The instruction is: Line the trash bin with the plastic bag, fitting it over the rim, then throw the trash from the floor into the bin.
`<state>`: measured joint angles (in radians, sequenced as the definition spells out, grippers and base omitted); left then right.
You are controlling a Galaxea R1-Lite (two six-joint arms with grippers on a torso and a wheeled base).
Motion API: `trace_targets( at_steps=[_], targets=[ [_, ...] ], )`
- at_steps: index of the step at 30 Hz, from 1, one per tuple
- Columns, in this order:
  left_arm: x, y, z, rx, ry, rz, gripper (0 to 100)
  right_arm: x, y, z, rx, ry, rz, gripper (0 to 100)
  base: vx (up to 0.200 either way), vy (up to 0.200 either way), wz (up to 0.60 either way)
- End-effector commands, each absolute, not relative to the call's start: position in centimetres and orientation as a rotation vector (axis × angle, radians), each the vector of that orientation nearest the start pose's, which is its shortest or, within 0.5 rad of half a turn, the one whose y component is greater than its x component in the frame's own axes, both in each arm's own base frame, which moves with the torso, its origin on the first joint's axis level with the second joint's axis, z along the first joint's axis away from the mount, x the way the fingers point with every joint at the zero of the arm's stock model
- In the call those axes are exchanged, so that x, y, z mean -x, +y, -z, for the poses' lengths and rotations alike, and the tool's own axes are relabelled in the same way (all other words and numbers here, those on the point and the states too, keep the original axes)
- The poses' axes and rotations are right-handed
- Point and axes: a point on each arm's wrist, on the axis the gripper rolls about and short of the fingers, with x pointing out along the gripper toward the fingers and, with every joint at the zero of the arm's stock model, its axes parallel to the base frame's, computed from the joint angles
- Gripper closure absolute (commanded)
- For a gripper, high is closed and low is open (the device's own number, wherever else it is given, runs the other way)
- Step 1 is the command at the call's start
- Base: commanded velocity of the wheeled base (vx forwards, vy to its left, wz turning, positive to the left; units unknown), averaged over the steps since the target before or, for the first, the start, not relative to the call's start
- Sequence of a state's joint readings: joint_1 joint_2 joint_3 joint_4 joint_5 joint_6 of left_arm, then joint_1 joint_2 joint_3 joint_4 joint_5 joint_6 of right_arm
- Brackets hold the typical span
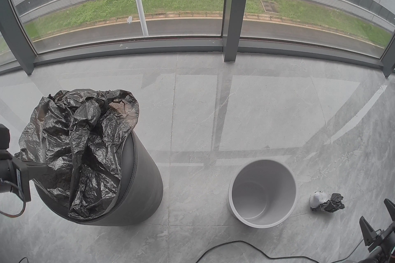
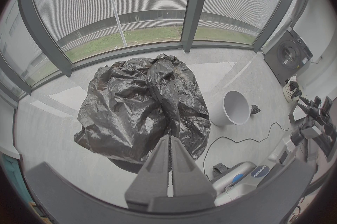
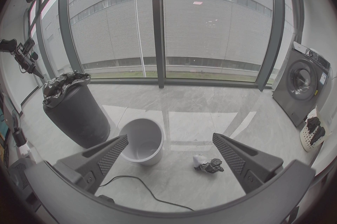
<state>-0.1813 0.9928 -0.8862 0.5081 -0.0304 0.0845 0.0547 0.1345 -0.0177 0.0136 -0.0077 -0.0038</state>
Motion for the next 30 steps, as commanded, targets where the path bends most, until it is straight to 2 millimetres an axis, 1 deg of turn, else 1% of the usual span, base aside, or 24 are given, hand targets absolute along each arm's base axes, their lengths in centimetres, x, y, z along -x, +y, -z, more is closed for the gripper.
trace_targets(
  at_steps=[1, 3, 4, 5, 7, 8, 10, 11, 12, 15, 19, 22, 24, 25, 27, 28, 29, 30],
  targets=[
    [-7.3, -1.5, -22.6, -0.134, 0.609, 0.239, 100, 0.4, -0.1, -7.9, 0.019, 0.253, -0.098, 0, 0.000, 0.000, 0.00],
    [-7.3, -1.5, -21.2, -0.113, 0.635, 0.238, 100, 0.4, -0.1, -7.9, 0.018, 0.248, -0.097, 0, 0.000, 0.000, 0.00],
    [-7.3, -1.5, -20.9, -0.102, 0.639, 0.238, 100, 0.5, -0.1, -7.9, 0.018, 0.246, -0.097, 0, 0.000, 0.000, 0.00],
    [-7.5, -1.6, -20.1, -0.034, 0.669, 0.235, 100, 0.5, -0.1, -7.9, 0.015, 0.244, -0.096, 0, 0.000, 0.000, 0.00],
    [-7.5, -1.7, -19.8, 0.049, 0.698, 0.232, 100, 0.5, -0.1, -7.9, 0.014, 0.236, -0.096, 0, 0.000, 0.000, 0.00],
    [-7.8, -1.9, -19.5, 0.162, 0.736, 0.234, 100, 0.6, -0.1, -7.9, 0.014, 0.224, -0.095, 0, 0.000, 0.000, 0.00],
    [-8.0, -2.1, -19.4, 0.291, 0.772, 0.222, 100, 0.7, -0.1, -7.9, 0.011, 0.216, -0.093, 0, 0.000, 0.000, 0.00],
    [-8.0, -2.2, -19.5, 0.320, 0.776, 0.218, 0, 0.7, -0.1, -7.9, 0.011, 0.216, -0.093, 0, 0.000, 0.000, 0.00],
    [-8.1, -2.4, -19.4, 0.402, 0.794, 0.202, 0, 0.7, -0.1, -7.9, 0.011, 0.216, -0.093, 0, 0.000, 0.000, 0.00],
    [-8.1, -2.6, -19.2, 0.503, 0.821, 0.180, 0, 0.7, -0.1, -7.9, 0.012, 0.221, -0.093, 0, 0.000, 0.000, 0.00],
    [-8.0, -2.7, -18.2, 0.496, 0.840, 0.173, 0, 0.6, -0.1, -7.9, 0.012, 0.222, -0.095, 0, 0.000, 0.000, 0.00],
    [-8.2, -2.7, -17.1, 0.489, 0.840, 0.176, 0, 0.6, -0.1, -7.9, 0.012, 0.225, -0.095, 0, 0.000, 0.000, 0.00],
    [-8.5, -2.8, -16.6, 0.493, 0.840, 0.182, 0, 0.6, -0.1, -7.9, 0.012, 0.227, -0.095, 0, 0.000, 0.000, 0.00],
    [-8.9, -2.9, -16.1, 0.493, 0.835, 0.183, 0, 0.6, -0.1, -7.9, 0.013, 0.230, -0.096, 0, 0.000, 0.000, 0.00],
    [-10.0, -3.2, -15.8, 0.498, 0.820, 0.186, 0, 0.6, -0.1, -7.9, 0.013, 0.231, -0.096, 0, 0.000, 0.000, 0.00],
    [-10.1, -3.2, -15.8, 0.498, 0.819, 0.186, 0, 0.6, -0.1, -7.9, 0.013, 0.231, -0.096, 0, 0.000, 0.000, 0.00],
    [-11.1, -3.4, -15.6, 0.502, 0.809, 0.180, 0, 0.5, -0.1, -7.9, 0.013, 0.234, -0.096, 0, 0.000, 0.000, 0.00],
    [-11.6, -3.5, -15.6, 0.503, 0.801, 0.177, 0, 0.5, -0.1, -7.9, 0.013, 0.234, -0.098, 0, 0.000, 0.000, 0.00]
  ],
)
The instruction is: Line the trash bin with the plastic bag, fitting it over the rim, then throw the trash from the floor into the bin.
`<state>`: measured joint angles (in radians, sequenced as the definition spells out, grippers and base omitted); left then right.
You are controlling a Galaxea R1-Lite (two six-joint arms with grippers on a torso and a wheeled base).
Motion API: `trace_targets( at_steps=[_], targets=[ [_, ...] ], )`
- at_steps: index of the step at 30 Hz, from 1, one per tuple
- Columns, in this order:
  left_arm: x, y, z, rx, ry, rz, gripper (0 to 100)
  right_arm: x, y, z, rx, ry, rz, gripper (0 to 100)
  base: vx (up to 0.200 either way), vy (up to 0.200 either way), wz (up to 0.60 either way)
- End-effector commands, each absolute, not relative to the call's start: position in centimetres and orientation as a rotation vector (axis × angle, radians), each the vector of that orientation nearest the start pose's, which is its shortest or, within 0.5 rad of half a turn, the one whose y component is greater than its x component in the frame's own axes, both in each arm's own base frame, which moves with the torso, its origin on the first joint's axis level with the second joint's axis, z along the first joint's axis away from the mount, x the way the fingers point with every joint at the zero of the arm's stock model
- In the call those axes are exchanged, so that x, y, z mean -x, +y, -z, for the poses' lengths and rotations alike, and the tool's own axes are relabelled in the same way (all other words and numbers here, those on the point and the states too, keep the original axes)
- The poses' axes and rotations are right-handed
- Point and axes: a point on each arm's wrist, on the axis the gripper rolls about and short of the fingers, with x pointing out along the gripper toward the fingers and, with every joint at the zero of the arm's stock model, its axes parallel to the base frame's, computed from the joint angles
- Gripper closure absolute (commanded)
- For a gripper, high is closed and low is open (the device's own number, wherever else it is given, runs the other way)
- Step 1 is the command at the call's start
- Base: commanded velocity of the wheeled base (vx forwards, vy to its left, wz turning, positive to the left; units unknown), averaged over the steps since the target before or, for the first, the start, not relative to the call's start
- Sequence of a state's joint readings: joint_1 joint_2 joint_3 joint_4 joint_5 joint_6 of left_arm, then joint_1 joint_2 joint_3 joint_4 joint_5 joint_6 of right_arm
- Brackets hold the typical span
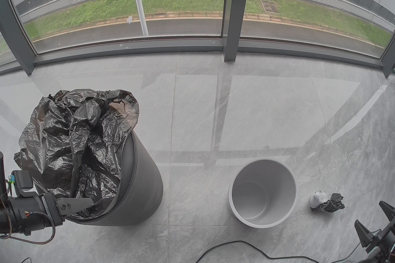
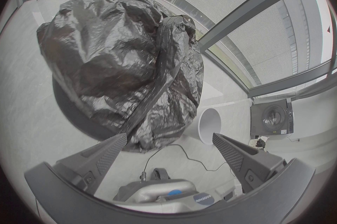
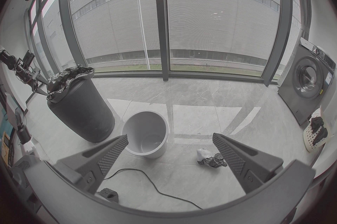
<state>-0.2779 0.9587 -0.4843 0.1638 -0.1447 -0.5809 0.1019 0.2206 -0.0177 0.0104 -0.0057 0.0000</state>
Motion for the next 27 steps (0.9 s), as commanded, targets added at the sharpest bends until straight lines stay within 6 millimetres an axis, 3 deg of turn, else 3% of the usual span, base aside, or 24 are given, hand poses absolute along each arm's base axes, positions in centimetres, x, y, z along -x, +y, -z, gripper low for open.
trace_targets(
  at_steps=[1, 16, 27],
  targets=[
    [-12.0, -3.6, -15.7, 0.503, 0.795, 0.175, 0, 0.5, -0.1, -7.9, 0.013, 0.234, -0.098, 0, 0.000, 0.000, 0.00],
    [-13.4, -3.1, -16.5, 0.284, 0.724, 0.215, 0, 0.5, -0.1, -7.9, 0.015, 0.240, -0.101, 0, 0.000, 0.000, 0.00],
    [-16.5, -3.7, -15.8, 0.249, 0.742, 0.224, 0, 0.5, -0.1, -7.9, 0.015, 0.239, -0.099, 0, 0.000, 0.000, 0.00]
  ],
)
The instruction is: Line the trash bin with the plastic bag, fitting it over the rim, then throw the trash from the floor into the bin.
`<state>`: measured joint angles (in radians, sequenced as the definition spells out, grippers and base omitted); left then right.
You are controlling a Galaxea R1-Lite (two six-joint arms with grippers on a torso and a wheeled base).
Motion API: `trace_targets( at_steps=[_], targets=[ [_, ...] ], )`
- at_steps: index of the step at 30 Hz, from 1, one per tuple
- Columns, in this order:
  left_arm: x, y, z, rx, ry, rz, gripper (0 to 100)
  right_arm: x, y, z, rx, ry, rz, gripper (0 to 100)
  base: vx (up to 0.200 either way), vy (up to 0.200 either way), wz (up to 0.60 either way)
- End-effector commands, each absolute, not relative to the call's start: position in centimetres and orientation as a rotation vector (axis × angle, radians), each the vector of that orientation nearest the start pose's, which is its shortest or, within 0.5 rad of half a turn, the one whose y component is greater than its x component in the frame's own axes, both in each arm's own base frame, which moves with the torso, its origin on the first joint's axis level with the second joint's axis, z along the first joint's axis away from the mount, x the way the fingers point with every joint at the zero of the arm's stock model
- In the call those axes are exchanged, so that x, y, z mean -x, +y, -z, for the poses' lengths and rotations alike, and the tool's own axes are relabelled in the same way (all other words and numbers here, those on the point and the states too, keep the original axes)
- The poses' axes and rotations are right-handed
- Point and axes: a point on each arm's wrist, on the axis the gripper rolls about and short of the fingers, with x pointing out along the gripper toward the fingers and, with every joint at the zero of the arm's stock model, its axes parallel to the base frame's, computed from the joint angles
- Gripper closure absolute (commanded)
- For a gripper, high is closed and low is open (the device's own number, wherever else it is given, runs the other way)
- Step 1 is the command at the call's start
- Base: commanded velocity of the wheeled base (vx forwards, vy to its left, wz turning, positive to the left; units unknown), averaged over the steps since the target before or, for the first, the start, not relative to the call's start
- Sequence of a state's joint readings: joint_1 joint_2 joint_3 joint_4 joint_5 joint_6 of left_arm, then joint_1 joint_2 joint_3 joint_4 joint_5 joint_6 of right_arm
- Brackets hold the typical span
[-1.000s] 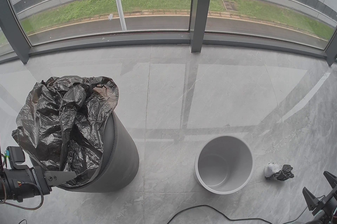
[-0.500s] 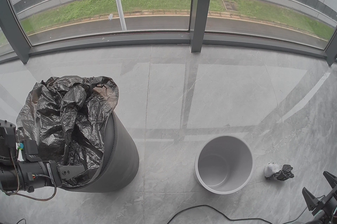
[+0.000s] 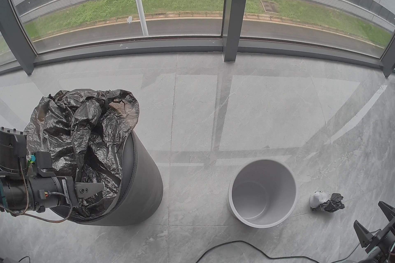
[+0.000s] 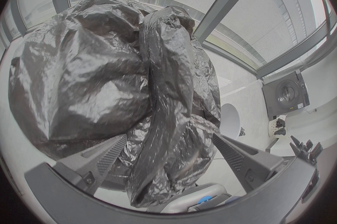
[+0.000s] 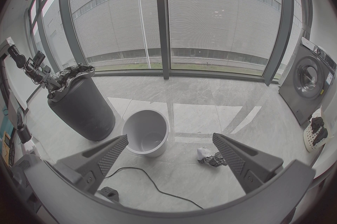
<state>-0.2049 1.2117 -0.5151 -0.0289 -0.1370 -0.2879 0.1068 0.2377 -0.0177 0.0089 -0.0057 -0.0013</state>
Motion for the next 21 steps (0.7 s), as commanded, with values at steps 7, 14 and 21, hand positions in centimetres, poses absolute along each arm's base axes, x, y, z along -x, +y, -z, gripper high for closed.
trace_targets(
  at_steps=[7, 14, 21],
  targets=[
    [-17.5, -3.8, -15.1, 0.189, 0.754, 0.215, 100, 0.5, -0.1, -7.9, 0.015, 0.236, -0.101, 0, 0.000, 0.000, 0.00],
    [-18.2, -2.8, -14.6, 0.069, 0.763, 0.204, 100, 0.6, -0.1, -7.9, 0.015, 0.231, -0.101, 0, 0.000, 0.000, 0.00],
    [-18.2, -2.1, -16.4, 0.022, 0.669, 0.195, 100, 0.6, -0.1, -7.9, 0.014, 0.227, -0.101, 0, 0.000, 0.000, 0.00]
  ],
)
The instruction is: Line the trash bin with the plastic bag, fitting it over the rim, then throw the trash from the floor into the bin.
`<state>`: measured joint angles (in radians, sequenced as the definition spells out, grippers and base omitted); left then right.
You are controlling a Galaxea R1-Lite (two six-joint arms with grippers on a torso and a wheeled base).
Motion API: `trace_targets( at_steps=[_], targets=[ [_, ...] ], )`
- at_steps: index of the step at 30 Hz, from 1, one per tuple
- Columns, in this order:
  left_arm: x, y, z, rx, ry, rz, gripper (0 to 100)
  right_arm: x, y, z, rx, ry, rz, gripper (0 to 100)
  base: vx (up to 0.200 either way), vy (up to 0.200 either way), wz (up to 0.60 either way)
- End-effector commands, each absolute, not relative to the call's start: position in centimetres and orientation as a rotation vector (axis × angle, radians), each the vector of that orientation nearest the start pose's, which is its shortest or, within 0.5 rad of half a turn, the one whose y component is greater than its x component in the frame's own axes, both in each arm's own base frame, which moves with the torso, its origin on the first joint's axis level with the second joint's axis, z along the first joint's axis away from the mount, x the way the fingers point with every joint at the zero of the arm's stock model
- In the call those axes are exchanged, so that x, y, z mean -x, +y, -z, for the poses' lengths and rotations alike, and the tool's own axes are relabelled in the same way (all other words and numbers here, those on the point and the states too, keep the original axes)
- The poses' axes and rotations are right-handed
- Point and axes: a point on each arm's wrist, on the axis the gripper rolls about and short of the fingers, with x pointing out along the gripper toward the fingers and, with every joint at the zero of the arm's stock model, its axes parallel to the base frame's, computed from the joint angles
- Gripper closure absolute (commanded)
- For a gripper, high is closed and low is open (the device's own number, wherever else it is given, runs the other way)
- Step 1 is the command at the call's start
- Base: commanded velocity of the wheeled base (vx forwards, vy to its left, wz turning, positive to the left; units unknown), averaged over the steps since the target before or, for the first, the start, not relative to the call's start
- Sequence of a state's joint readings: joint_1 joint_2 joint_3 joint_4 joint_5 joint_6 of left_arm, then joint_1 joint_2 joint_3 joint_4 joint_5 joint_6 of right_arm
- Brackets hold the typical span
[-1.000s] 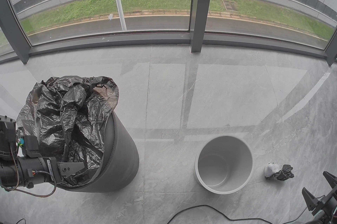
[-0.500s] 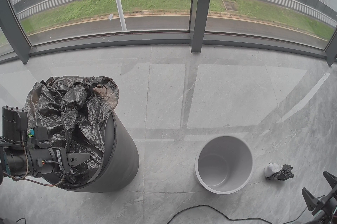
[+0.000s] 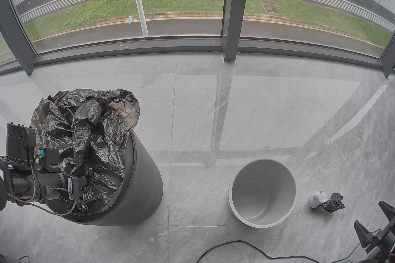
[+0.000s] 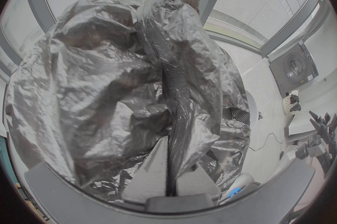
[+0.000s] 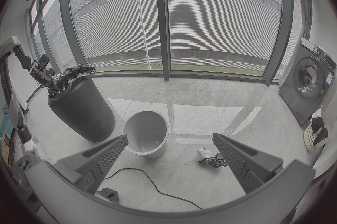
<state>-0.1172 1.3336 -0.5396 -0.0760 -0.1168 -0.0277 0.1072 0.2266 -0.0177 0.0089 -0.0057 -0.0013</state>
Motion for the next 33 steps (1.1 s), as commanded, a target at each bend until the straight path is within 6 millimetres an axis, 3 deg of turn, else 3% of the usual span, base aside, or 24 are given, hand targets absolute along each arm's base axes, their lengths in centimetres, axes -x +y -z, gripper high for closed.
trace_targets(
  at_steps=[1, 2, 3, 4, 5, 6, 7, 10, 18, 24, 29, 30, 31, 32, 33],
  targets=[
    [-18.2, -2.1, -16.9, 0.010, 0.642, 0.195, 100, 0.6, -0.1, -7.9, 0.013, 0.224, -0.099, 0, 0.000, 0.000, 0.00],
    [-18.2, -2.1, -16.9, 0.010, 0.642, 0.195, 100, 0.6, -0.1, -7.9, 0.013, 0.224, -0.099, 0, 0.000, 0.000, 0.00],
    [-18.3, -2.2, -18.7, -0.049, 0.564, 0.205, 100, 0.6, -0.1, -7.9, 0.012, 0.222, -0.099, 0, 0.000, 0.000, 0.00],
    [-18.4, -2.2, -18.9, -0.060, 0.554, 0.208, 100, 0.6, -0.1, -7.9, 0.012, 0.222, -0.099, 0, 0.000, 0.000, 0.00],
    [-18.6, -2.4, -20.8, -0.114, 0.475, 0.220, 100, 0.6, -0.1, -7.9, 0.012, 0.222, -0.099, 0, 0.000, 0.000, 0.00],
    [-18.6, -2.4, -20.8, -0.114, 0.475, 0.220, 100, 0.6, -0.1, -7.9, 0.012, 0.222, -0.099, 0, 0.000, 0.000, 0.00],
    [-18.9, -3.0, -23.4, -0.146, 0.380, 0.241, 100, 0.6, -0.1, -7.9, 0.013, 0.227, -0.101, 0, 0.000, 0.000, 0.00],
    [-18.7, -4.2, -26.0, -0.167, 0.294, 0.257, 100, 0.4, -0.1, -7.9, 0.015, 0.245, -0.102, 0, 0.000, 0.000, 0.00],
    [-16.0, -7.1, -27.4, -0.220, 0.223, 0.302, 100, -0.4, 0.0, -7.9, 0.035, 0.353, -0.141, 0, 0.000, 0.000, 0.00],
    [-14.2, -6.6, -28.0, -0.219, 0.194, 0.288, 100, -0.5, 0.1, -7.9, 0.042, 0.363, -0.161, 0, 0.000, 0.000, 0.00],
    [-13.6, -6.2, -30.9, -0.193, 0.091, 0.277, 100, -0.5, 0.1, -8.1, 0.087, 0.357, -0.226, 0, 0.000, 0.000, 0.00],
    [-13.5, -6.2, -32.0, -0.203, 0.058, 0.275, 100, -1.1, 0.3, -9.8, 0.085, 0.332, -0.257, 0, 0.000, 0.000, 0.00],
    [-13.5, -6.2, -32.0, -0.204, 0.056, 0.275, 100, -1.3, 0.4, -10.1, 0.084, 0.327, -0.260, 0, 0.000, 0.000, 0.00],
    [-13.3, -6.1, -32.5, -0.220, 0.042, 0.274, 100, -3.4, 0.9, -13.8, 0.080, 0.269, -0.297, 0, 0.000, 0.000, 0.00],
    [-13.3, -6.1, -32.5, -0.222, 0.043, 0.275, 100, -3.8, 1.0, -14.4, 0.083, 0.259, -0.307, 0, 0.000, 0.000, 0.00]
  ],
)
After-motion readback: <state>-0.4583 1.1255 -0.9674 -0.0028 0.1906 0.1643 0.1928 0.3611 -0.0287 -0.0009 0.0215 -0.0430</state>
